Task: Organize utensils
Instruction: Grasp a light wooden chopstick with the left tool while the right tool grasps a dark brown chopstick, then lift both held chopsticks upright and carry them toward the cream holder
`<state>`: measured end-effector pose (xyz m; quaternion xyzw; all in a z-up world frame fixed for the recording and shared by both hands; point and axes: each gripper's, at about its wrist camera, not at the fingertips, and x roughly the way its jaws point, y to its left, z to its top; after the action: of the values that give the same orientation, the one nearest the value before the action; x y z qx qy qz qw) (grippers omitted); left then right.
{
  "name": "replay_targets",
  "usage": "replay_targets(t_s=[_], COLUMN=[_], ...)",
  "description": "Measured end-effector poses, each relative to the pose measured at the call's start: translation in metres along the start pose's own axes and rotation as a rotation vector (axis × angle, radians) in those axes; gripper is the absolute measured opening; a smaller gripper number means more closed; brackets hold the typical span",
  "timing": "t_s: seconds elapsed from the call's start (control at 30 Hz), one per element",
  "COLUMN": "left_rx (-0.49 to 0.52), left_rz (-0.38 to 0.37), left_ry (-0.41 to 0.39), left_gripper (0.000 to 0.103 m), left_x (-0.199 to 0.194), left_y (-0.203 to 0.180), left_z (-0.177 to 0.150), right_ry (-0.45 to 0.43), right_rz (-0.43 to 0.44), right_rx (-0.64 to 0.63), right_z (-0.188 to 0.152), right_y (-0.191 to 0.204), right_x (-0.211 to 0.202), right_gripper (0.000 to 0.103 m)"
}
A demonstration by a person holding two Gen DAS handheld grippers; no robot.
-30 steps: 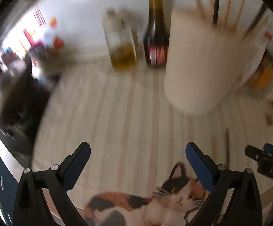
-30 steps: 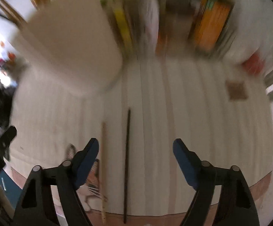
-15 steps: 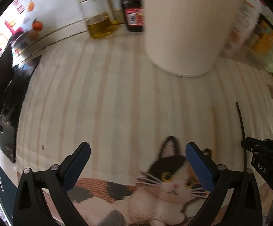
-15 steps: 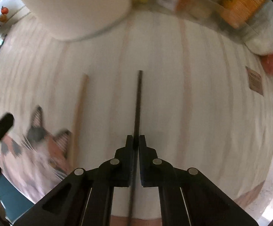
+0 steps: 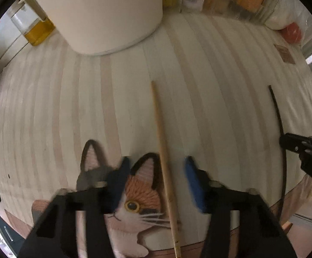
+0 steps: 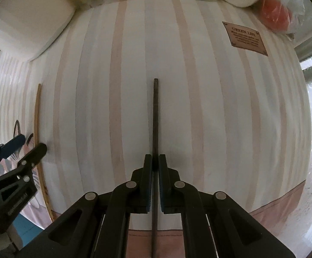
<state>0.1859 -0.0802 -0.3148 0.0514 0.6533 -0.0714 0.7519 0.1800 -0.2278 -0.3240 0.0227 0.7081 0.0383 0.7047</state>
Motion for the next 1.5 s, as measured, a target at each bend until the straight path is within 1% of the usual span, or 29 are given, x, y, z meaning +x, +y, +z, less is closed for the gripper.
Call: replay_targets(t_s=[0.03,0.07,0.1,0.17,0.23,0.3,0.33,0.37,0.47,0.6,0.7,0.73,0.8,0.83,0.9,0.93,1.07,1.23,1.4,1.43,1.5], left_rx=[0.01,0.016,0.013,-0.003,-0.029,-0.053,-0.063,-0.084,-0.119,-0.128,-0.135,-0.142,-0.147,-0.15,-0.162,-0.165,-0.179,-0.198,-0.211,-0.213,-0.218], left_rz=[0.003,-0.002,-0.002,0.023,0.036,0.061,0.072,0.079,0.06,0.056,0.048,0.047,0.055,0.058,0.052,0.051,0.035,0.021,0.003,-0.001,-0.01], left_ry=[0.003,0.012,0.016,0.017,0.019,0.018,0.018,0.017,0.014,0.006,0.008,0.007,0.005,0.001,-0.011,-0.017,-0.06,-0.125,-0.203,-0.224,-0.255], left_gripper=[0.011,0.007,0.005,0.005,0.005,0.005,0.005,0.005,0.005,0.005,0.005,0.005,0.005,0.005,0.004,0.004,0.004,0.004,0.004,0.004,0.004], left_x=[-0.001,-0.001,-0.001,-0.002,-0.003,-0.003,-0.003,-0.003,-0.003,-0.004,-0.001,-0.001,-0.002,-0.003,-0.008,-0.01,-0.034,-0.068,-0.108,-0.118,-0.127], left_y=[0.0,0.002,0.005,0.023,0.04,0.061,0.068,0.078,0.091,0.095,0.089,0.089,0.09,0.09,0.085,0.085,0.098,0.108,0.122,0.125,0.121], left_z=[0.002,0.004,0.005,0.006,0.005,0.002,0.001,0.0,0.003,0.008,0.008,0.009,0.016,0.016,0.017,0.015,0.007,0.007,0.003,0.003,0.004], right_ry=[0.002,0.003,0.006,0.01,0.014,0.013,0.012,0.01,0.007,0.008,0.004,0.004,-0.003,-0.006,-0.032,-0.037,-0.089,-0.158,-0.222,-0.234,-0.257], right_rz=[0.006,0.011,0.015,0.025,0.031,0.031,0.03,0.027,0.015,-0.022,-0.029,-0.023,0.001,0.005,0.03,0.039,0.083,0.135,0.184,0.191,0.207], right_rx=[0.007,0.01,0.012,0.026,0.027,0.032,0.033,0.035,0.041,0.018,0.001,0.006,0.02,0.025,0.04,0.04,0.037,0.016,-0.005,-0.007,-0.017], right_z=[0.001,0.001,0.003,0.007,0.019,0.022,0.034,0.036,0.036,0.032,0.03,0.03,0.029,0.028,0.025,0.038,0.038,0.038,0.034,0.034,0.034], right_y=[-0.003,-0.005,-0.009,-0.017,-0.026,-0.031,-0.027,-0.028,-0.03,-0.025,-0.009,-0.001,-0.002,-0.006,-0.007,-0.007,-0.002,0.01,0.022,0.027,0.034], right_x=[-0.001,-0.001,-0.001,-0.002,-0.004,-0.005,-0.001,-0.002,0.0,-0.004,-0.011,-0.014,-0.016,-0.009,-0.014,-0.012,-0.034,-0.064,-0.096,-0.096,-0.105], right_gripper=[0.006,0.006,0.006,0.006,0.006,0.006,0.006,0.006,0.006,0.006,0.006,0.006,0.005,0.005,0.005,0.005,0.005,0.005,0.005,0.005,0.005])
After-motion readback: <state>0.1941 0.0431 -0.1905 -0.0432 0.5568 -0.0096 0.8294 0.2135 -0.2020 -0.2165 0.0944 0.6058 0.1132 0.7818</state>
